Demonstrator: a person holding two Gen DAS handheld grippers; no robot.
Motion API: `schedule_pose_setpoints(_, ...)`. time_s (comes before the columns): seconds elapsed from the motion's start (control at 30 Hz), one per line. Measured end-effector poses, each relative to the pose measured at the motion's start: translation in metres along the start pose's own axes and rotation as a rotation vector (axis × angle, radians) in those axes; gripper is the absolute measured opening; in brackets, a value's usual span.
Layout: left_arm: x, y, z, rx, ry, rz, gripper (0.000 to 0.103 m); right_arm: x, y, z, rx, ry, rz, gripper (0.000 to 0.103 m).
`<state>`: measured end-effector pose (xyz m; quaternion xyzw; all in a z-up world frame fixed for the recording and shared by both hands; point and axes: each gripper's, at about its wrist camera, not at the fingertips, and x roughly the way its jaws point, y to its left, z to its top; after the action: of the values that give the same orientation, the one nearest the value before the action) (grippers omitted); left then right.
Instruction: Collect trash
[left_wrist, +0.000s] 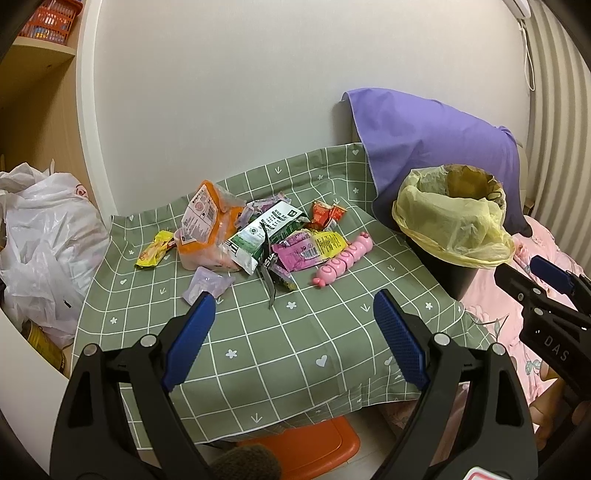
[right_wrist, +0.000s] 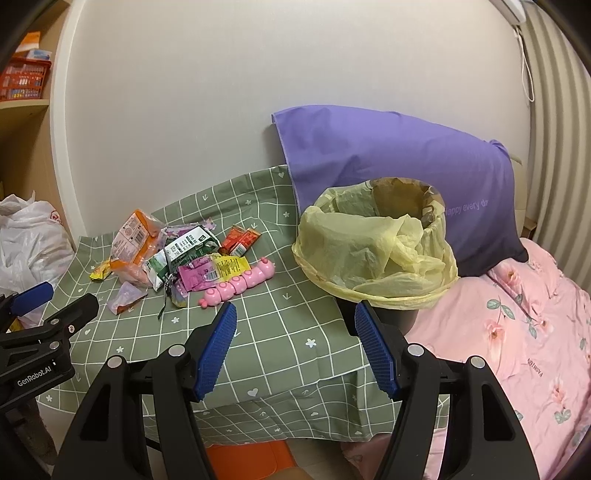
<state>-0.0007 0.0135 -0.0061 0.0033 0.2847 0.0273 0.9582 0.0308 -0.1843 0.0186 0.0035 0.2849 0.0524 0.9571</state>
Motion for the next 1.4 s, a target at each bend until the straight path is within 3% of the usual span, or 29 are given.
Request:
schedule_pose_setpoints(0.9, 0.016, -0.002, 0.005, -0.011, 0.010, -0.014, 0.083, 0.014, -0.004, 0.005, -0.006, 0.012, -0.020, 0.063)
schedule_pose_setpoints(1.2, 0.041, 0.014, 0.024, -0.020, -0.024, -0.001, 0.083, 0.034, -0.002, 0.020, -0.043, -0.004, -0.033, 0.063)
schedule_pose_setpoints(1.4, 0.083, 0.052, 0.050, -0.015, -0.060, 0.049, 0.083, 0.062, 0.009, 0.041, -0.066, -0.025, -0.041, 0.063)
